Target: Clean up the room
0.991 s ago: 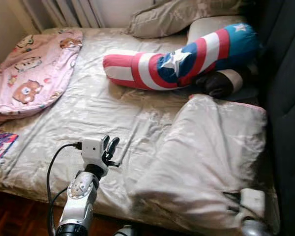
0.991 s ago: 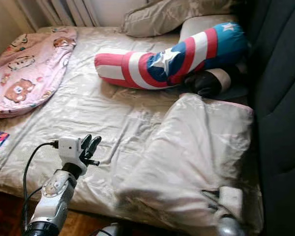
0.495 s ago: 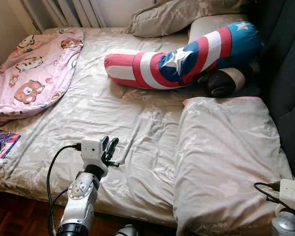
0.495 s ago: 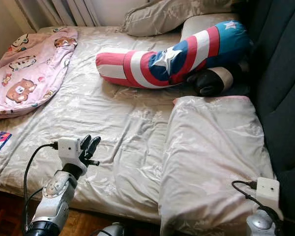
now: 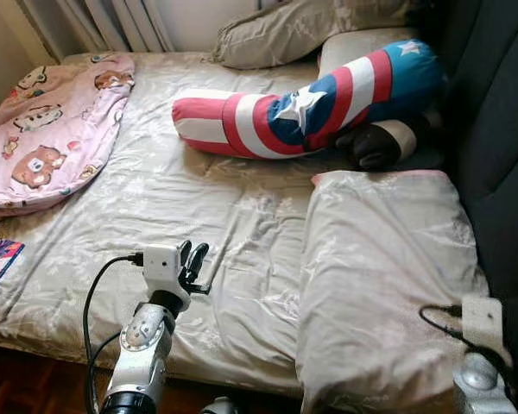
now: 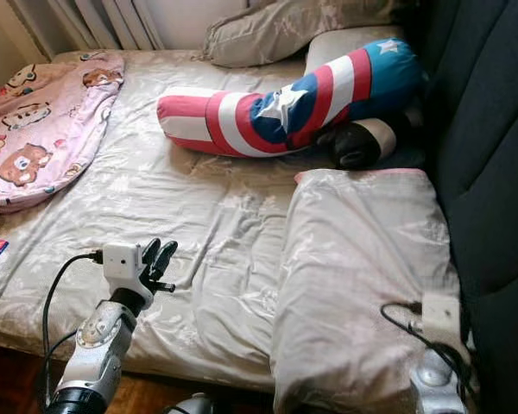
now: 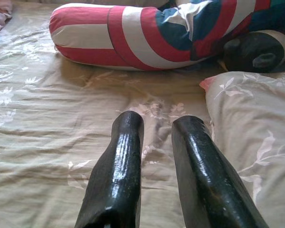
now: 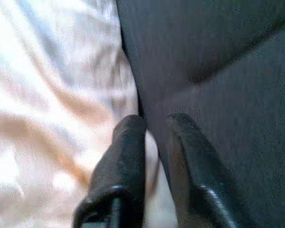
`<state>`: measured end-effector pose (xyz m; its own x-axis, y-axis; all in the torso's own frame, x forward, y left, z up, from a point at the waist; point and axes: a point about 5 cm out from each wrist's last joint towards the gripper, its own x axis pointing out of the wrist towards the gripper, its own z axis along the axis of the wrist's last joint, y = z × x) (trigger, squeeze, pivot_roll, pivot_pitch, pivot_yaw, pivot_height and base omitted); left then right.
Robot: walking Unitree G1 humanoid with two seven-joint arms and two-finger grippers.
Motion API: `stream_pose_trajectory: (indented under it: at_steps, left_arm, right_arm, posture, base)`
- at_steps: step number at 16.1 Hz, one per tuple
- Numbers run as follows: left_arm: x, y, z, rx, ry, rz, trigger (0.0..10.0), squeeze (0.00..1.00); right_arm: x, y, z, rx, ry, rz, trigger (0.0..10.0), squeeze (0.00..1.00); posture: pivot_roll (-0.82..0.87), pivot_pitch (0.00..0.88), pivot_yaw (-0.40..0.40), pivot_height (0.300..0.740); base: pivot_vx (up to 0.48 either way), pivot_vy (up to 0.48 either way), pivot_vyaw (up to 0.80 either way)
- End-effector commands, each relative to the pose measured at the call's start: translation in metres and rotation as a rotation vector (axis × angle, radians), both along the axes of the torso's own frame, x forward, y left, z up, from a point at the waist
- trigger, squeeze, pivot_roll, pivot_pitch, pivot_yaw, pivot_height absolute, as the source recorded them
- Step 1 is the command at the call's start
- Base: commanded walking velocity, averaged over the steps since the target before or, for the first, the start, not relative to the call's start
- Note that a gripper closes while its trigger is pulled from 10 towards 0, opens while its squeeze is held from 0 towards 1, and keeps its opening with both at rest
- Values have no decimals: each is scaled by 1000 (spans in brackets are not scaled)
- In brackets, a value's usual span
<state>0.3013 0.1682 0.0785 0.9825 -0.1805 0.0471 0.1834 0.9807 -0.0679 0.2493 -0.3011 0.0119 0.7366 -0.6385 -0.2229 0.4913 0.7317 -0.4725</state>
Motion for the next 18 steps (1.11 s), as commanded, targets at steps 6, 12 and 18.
stream_pose_trajectory:
  at_steps: [6,12,18]
  left_arm:
    - [-7,10,-36,-7,154,58,10000,0]
    - [-41,13,-99,79,489,70,10000,0]
    - [-75,15,-133,171,735,89,10000,0]
  right_arm:
    - [17,74,-16,396,-71,386,10000,0]
    - [-8,109,-49,529,135,537,10000,0]
    - [-46,106,-79,591,309,403,10000,0]
  posture:
    - [1,113,45,697]
    - [-38,18,10,697]
    - [-51,0,20,697]
  base:
    - [0,0,0]
    - [0,0,0]
    - [0,0,0]
